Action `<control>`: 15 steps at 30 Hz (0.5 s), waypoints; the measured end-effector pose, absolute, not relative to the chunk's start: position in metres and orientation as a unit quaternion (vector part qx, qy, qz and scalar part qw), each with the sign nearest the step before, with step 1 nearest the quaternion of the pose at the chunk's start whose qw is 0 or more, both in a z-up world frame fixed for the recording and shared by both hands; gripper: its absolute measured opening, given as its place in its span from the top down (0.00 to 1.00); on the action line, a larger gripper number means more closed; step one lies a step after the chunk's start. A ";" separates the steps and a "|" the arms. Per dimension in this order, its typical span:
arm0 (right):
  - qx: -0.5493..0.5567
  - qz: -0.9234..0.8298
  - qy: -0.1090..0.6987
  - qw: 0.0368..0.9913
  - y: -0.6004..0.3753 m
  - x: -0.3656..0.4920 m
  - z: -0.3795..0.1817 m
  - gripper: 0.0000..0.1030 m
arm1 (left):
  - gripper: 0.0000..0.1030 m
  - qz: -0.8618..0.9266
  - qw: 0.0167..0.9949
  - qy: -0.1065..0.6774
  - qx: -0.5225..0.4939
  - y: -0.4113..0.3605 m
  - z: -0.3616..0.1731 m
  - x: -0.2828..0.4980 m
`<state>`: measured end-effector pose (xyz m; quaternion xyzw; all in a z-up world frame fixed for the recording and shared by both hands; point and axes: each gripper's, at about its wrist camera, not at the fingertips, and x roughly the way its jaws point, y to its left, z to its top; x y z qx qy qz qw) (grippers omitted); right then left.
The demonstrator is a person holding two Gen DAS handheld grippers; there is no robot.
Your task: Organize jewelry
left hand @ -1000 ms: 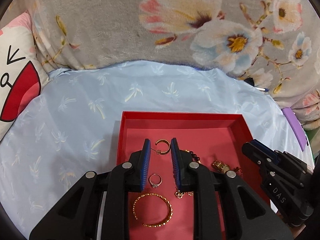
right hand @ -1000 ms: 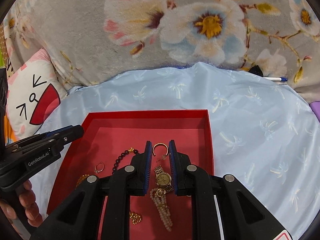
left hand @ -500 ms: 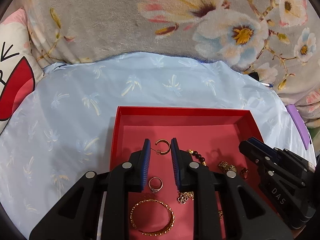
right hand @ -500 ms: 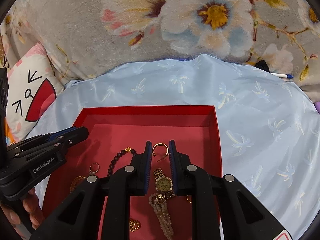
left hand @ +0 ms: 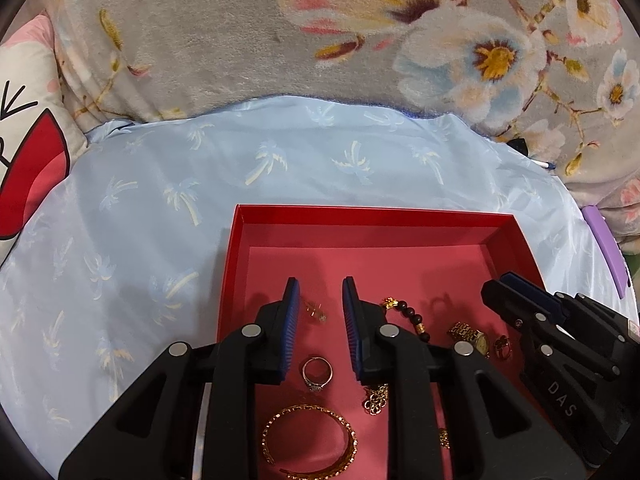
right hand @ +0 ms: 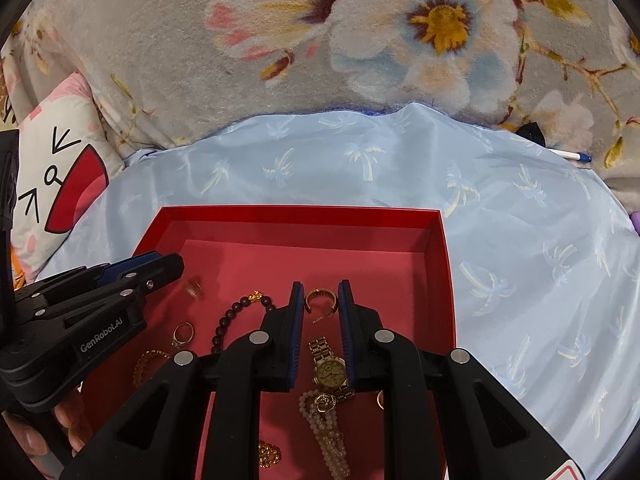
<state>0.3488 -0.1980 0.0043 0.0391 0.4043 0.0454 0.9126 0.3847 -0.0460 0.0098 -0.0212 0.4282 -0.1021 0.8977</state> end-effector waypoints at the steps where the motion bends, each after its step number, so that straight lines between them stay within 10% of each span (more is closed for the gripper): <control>1: 0.039 0.044 0.402 0.914 -0.198 0.348 0.005 0.83 | 0.71 -0.102 0.898 0.427 -0.023 -0.045 0.010 0.385; 4: 0.044 0.046 0.395 0.916 -0.200 0.347 0.008 0.81 | 0.51 -0.096 0.902 0.419 -0.024 -0.043 0.014 0.384; 15: 0.074 0.036 0.359 0.930 -0.214 0.317 0.040 0.62 | 0.46 -0.088 0.914 0.395 -0.024 -0.035 0.039 0.363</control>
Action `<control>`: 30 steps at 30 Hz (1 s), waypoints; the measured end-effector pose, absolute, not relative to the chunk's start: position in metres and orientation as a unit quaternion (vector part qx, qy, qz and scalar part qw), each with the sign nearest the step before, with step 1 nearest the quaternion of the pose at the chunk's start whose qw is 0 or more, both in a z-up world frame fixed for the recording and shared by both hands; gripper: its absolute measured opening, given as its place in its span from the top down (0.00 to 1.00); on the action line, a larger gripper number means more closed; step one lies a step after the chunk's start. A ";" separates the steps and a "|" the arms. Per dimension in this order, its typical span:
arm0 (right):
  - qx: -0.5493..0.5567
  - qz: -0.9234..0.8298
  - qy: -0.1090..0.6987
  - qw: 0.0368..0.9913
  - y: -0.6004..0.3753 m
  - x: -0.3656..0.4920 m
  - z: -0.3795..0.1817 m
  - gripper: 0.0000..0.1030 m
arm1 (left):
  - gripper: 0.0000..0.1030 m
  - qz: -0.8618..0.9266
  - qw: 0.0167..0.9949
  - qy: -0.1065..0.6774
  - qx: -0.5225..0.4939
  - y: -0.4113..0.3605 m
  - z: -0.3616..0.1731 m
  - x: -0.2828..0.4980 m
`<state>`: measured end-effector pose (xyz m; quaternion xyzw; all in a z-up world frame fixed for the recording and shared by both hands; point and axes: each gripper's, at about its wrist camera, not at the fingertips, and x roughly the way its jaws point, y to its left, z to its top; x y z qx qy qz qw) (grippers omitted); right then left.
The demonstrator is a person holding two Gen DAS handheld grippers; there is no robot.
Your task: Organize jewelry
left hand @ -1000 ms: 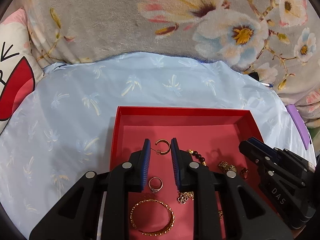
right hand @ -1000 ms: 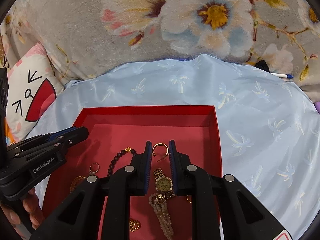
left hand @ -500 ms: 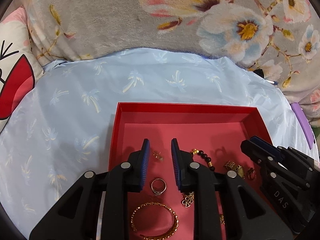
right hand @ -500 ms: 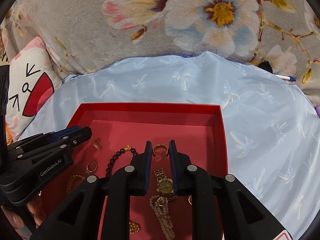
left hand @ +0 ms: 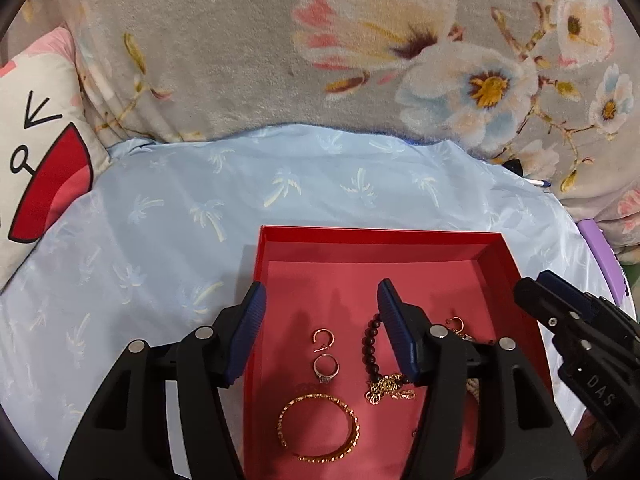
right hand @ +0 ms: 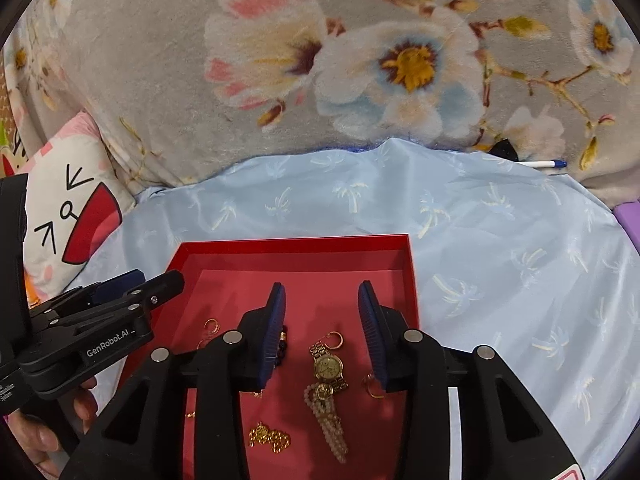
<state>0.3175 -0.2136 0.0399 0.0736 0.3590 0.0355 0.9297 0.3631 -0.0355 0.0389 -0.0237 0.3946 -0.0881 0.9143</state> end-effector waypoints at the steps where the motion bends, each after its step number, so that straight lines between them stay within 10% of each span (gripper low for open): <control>1: 0.076 0.035 0.356 0.931 -0.215 0.313 0.043 0.61 | 0.46 -0.089 0.916 0.391 -0.023 -0.034 0.042 0.359; 30: 0.070 -0.021 0.338 0.938 -0.189 0.141 0.044 0.47 | 0.46 -0.070 0.922 0.380 0.003 -0.027 0.045 0.196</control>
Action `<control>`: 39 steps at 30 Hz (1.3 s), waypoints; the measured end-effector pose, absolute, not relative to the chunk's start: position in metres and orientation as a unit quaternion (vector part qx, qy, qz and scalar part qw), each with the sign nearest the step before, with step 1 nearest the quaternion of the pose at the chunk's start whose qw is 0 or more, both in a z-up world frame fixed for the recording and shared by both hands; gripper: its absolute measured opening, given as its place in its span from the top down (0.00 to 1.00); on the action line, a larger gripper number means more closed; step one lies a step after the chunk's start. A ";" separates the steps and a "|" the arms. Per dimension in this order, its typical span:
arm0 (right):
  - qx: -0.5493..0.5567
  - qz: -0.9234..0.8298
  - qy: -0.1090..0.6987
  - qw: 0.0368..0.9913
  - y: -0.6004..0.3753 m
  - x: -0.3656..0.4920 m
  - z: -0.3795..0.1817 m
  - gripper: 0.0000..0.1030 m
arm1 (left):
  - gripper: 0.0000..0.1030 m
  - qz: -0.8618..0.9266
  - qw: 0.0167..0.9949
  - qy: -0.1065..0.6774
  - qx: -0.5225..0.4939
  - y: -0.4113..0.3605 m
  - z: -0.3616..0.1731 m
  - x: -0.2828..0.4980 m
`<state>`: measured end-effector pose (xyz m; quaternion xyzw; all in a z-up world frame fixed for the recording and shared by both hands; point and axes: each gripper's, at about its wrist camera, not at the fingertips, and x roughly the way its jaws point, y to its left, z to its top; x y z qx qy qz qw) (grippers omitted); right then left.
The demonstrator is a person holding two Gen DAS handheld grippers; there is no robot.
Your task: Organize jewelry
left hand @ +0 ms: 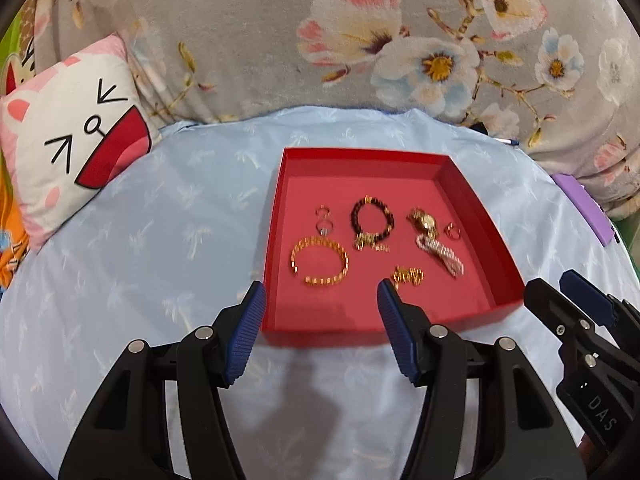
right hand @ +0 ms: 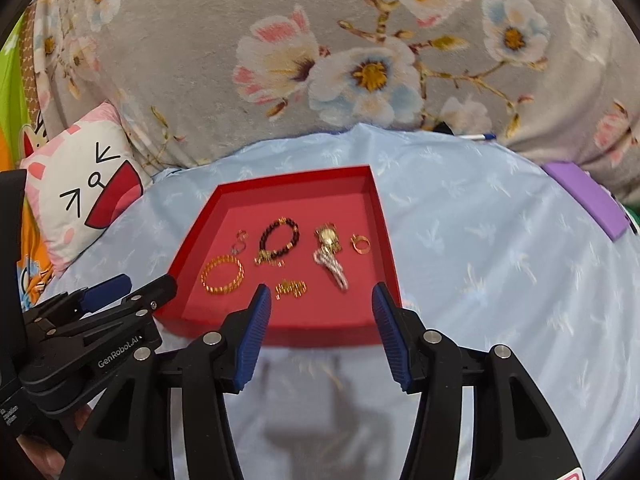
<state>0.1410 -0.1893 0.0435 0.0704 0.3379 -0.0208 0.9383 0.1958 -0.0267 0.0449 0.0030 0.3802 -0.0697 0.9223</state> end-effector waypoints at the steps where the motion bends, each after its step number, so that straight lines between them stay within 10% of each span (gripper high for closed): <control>1: 0.071 -0.023 0.339 0.938 -0.190 0.136 0.042 0.44 | 0.46 -0.070 0.921 0.383 -0.001 -0.026 0.042 0.190; 14: 0.022 -0.057 0.332 0.941 -0.179 0.097 0.031 0.26 | 0.14 -0.027 0.929 0.369 0.035 -0.032 0.029 0.146; 39: 0.024 -0.064 0.350 0.934 -0.175 0.081 0.006 0.19 | 0.09 -0.006 0.923 0.385 0.032 -0.022 0.006 0.127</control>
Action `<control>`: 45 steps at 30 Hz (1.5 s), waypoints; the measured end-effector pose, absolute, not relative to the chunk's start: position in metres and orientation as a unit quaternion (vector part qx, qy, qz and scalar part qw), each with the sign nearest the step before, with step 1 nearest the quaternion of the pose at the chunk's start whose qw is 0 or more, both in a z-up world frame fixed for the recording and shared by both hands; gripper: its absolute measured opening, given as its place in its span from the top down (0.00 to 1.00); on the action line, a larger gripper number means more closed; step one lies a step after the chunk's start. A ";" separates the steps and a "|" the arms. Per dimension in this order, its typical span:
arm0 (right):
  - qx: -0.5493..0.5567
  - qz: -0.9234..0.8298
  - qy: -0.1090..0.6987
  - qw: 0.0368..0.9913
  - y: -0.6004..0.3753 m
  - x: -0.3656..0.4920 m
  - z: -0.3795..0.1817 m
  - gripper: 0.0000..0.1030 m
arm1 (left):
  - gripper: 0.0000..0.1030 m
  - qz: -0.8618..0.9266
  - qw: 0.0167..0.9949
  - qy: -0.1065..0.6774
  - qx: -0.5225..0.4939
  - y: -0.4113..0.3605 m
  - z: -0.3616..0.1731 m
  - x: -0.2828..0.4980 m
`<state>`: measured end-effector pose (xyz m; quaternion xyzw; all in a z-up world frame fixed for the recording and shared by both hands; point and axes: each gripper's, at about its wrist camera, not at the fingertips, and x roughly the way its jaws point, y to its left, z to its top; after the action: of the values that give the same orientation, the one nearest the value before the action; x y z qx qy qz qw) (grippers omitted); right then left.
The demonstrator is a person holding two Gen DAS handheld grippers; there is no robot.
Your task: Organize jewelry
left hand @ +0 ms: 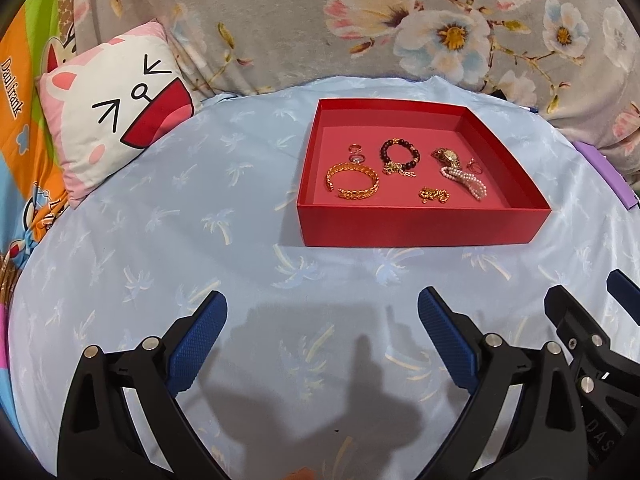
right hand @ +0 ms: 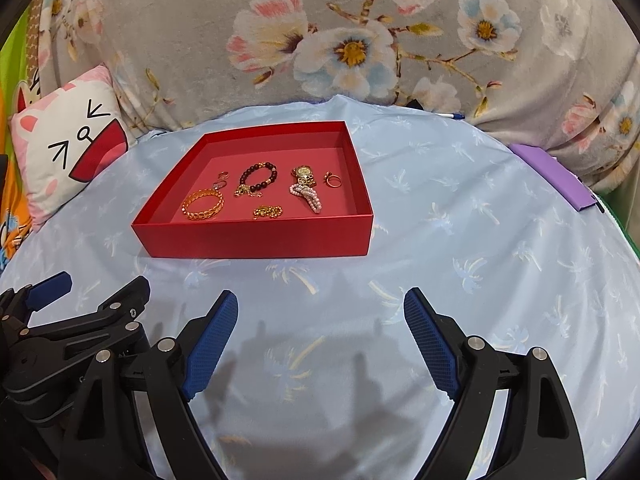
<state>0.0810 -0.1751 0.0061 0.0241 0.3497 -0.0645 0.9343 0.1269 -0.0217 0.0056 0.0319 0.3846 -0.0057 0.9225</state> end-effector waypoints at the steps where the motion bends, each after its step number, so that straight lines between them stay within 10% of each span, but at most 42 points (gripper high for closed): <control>1: 0.024 -0.064 0.350 0.934 -0.175 0.081 0.006 0.19 | 0.09 -0.005 0.922 0.385 0.032 -0.022 0.005 0.127; 45: 0.036 -0.061 0.361 0.930 -0.175 0.071 -0.005 0.19 | 0.09 -0.001 0.918 0.396 0.034 -0.023 -0.004 0.122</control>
<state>0.0712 -0.1750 -0.0048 0.0355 0.3611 -0.0613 0.9299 0.1218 -0.0228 -0.0039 0.0343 0.3956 -0.0007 0.9178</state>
